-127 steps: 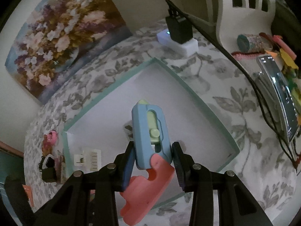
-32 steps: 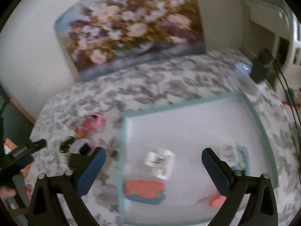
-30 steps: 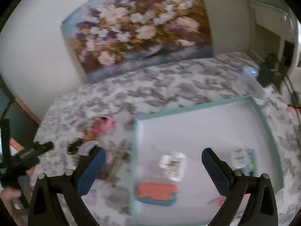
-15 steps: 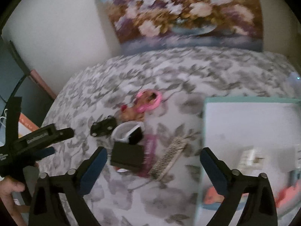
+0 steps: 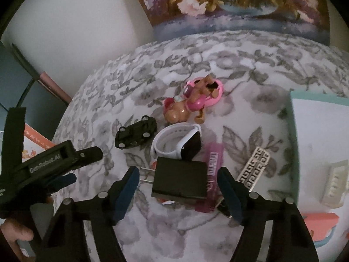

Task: Organize rigid objects
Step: 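Grasp the black charger plug with the right tool while the left tool grasps the red bottle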

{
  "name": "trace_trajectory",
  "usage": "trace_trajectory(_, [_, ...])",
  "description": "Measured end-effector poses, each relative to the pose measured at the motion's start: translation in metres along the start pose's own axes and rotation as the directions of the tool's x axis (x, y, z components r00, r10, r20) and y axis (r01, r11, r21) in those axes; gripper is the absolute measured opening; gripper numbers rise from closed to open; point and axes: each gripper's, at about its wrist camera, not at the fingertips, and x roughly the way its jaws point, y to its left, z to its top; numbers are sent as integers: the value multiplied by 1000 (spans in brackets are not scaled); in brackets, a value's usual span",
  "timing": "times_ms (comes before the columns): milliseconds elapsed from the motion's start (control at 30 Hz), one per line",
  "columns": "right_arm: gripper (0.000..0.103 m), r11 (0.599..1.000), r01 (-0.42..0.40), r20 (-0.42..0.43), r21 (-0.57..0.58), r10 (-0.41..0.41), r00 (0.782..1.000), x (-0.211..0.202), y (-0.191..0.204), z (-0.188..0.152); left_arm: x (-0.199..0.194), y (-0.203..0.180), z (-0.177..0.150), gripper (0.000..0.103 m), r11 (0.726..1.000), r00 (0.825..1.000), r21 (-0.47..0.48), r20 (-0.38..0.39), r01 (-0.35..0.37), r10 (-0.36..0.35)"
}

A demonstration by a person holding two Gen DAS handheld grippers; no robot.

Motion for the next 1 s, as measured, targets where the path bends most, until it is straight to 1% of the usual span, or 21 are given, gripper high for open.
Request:
trace_trajectory(133, [74,1000,-7,-7,14,7,1000,8,0,2,5,-1,-2,103,1000,1000,3,-19,-3,3])
trace_trajectory(200, [71,1000,-2,-13,19,2,1000,11,0,1,7,-2,-2,103,1000,1000,6,-23,-5,5])
trace_trajectory(267, [65,1000,4,-12,2,-4,1000,12,3,1,7,-3,-2,103,1000,1000,8,-25,-7,7])
trace_trajectory(433, [60,1000,19,-10,-13,-19,1000,12,6,0,8,-4,-3,103,1000,999,12,-35,1,0])
trace_trajectory(567, [60,1000,10,-15,7,-10,1000,10,1,-1,8,-8,-3,103,1000,999,24,-37,2,-1])
trace_trajectory(733, [60,1000,5,-19,11,-5,1000,7,-2,-2,7,-13,-3,103,999,999,31,-45,23,-21])
trace_trajectory(867, [60,1000,8,-7,23,-8,1000,-1,-11,0,11,-18,-4,103,998,996,15,-66,63,-62])
trace_trajectory(1000, [60,997,-3,22,79,2,1000,-15,-28,5,11,-22,-8,103,996,993,2,-77,86,-85])
